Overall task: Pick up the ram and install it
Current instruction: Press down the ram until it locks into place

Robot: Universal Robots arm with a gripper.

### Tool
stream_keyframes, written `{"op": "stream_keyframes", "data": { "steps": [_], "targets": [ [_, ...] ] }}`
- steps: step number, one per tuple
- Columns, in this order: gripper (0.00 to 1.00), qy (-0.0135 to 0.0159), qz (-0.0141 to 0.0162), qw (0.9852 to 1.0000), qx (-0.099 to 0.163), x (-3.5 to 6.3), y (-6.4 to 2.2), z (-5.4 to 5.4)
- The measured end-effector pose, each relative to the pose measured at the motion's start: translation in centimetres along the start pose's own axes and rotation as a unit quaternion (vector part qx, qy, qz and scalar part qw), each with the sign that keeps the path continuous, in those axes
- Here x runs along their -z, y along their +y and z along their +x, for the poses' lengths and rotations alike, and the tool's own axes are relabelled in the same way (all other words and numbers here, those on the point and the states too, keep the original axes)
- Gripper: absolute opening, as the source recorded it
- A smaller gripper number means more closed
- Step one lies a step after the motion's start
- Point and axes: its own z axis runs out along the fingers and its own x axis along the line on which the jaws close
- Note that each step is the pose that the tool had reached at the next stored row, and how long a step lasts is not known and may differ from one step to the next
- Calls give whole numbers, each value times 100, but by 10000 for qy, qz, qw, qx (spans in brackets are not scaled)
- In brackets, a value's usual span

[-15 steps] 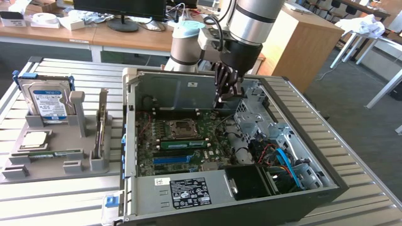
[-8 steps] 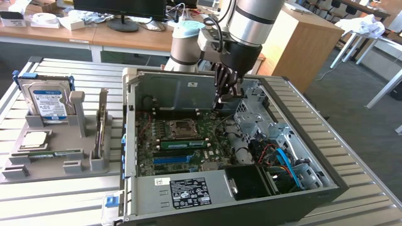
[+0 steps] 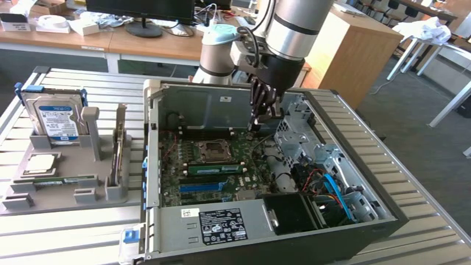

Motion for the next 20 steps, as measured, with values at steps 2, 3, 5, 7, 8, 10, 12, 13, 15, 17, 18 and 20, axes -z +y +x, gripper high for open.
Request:
{"op": "stream_keyframes", "data": {
  "steps": [2, 3, 5, 7, 8, 10, 12, 13, 15, 17, 18, 20],
  "targets": [
    [10, 0, 0, 10000, 0, -29, -1, 1],
    [10, 0, 0, 10000, 0, -43, -1, 1],
    [10, 0, 0, 10000, 0, -69, -2, 2],
    [10, 0, 0, 10000, 0, -95, -3, 2],
    [10, 0, 0, 10000, 0, -108, -4, 2],
    [10, 0, 0, 10000, 0, -134, -4, 3],
    [10, 0, 0, 10000, 0, -159, -5, 4],
    [10, 0, 0, 10000, 0, -173, -6, 4],
    [10, 0, 0, 10000, 0, -200, -7, 4],
    [10, 1, 0, 10000, 0, -228, -8, 5],
    [10, 0, 0, 10000, 0, -242, -8, 5],
    [10, 0, 0, 10000, 0, -270, -9, 6]
  ]
}}
